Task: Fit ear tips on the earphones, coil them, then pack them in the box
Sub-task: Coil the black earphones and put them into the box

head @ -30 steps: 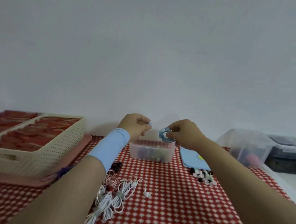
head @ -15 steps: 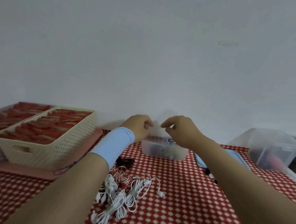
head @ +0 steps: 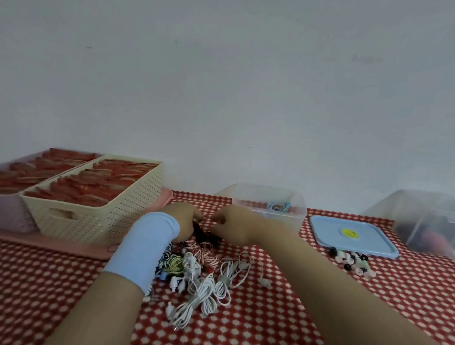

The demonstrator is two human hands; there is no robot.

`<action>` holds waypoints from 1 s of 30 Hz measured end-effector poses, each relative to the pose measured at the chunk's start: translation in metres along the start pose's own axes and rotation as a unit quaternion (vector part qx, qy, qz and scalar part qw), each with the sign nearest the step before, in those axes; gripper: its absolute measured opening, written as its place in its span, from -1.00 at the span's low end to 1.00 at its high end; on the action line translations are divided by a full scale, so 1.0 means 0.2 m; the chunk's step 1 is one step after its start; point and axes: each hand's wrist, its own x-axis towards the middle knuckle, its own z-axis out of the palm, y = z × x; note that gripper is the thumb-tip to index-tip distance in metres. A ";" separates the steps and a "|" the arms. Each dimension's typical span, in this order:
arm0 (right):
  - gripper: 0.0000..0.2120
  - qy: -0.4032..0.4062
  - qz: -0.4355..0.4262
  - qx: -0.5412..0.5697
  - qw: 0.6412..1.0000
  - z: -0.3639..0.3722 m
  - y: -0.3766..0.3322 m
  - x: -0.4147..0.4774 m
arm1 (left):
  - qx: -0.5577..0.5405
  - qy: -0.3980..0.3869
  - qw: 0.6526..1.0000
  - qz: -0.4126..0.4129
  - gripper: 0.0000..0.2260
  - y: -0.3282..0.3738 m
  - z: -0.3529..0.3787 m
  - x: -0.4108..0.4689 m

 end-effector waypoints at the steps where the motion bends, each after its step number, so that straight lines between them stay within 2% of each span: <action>1: -0.82 -0.007 0.006 -0.013 1.000 0.03 -0.02 0.02 | 0.000 -0.002 1.000 0.005 -0.57 -0.01 0.00 0.00; 3: -0.80 0.000 0.016 -0.038 0.999 0.06 -0.04 0.05 | -0.002 -0.006 1.000 0.012 -0.61 -0.04 0.01 0.00; 9: -0.91 0.079 0.004 0.005 0.997 0.03 -0.02 -0.01 | -0.058 0.047 0.997 0.028 -0.85 -0.05 -0.01 -0.01; 12: -0.95 0.147 -0.003 0.081 0.986 -0.03 0.05 -0.10 | -0.117 0.092 0.987 0.067 -0.88 -0.02 -0.05 -0.03; 14: -0.93 0.161 0.003 0.194 0.968 -0.09 0.12 -0.16 | -0.155 0.120 0.976 0.097 -0.90 0.04 -0.08 -0.04; 17: -0.90 0.145 0.010 0.373 0.917 -0.19 0.22 -0.28 | -0.234 0.117 0.955 0.139 -0.90 0.19 -0.11 -0.06; 19: -0.85 0.114 0.011 0.429 0.896 -0.26 0.29 -0.36 | -0.255 0.105 0.948 0.158 -0.88 0.30 -0.12 -0.05; 24: -0.80 0.068 0.040 0.448 0.890 -0.36 0.51 -0.52 | -0.241 0.074 0.950 0.181 -0.91 0.56 -0.10 -0.02; 30: -0.81 0.025 0.107 0.420 0.901 -0.36 0.75 -0.65 | -0.238 -0.037 0.952 0.188 -0.85 0.79 0.04 0.02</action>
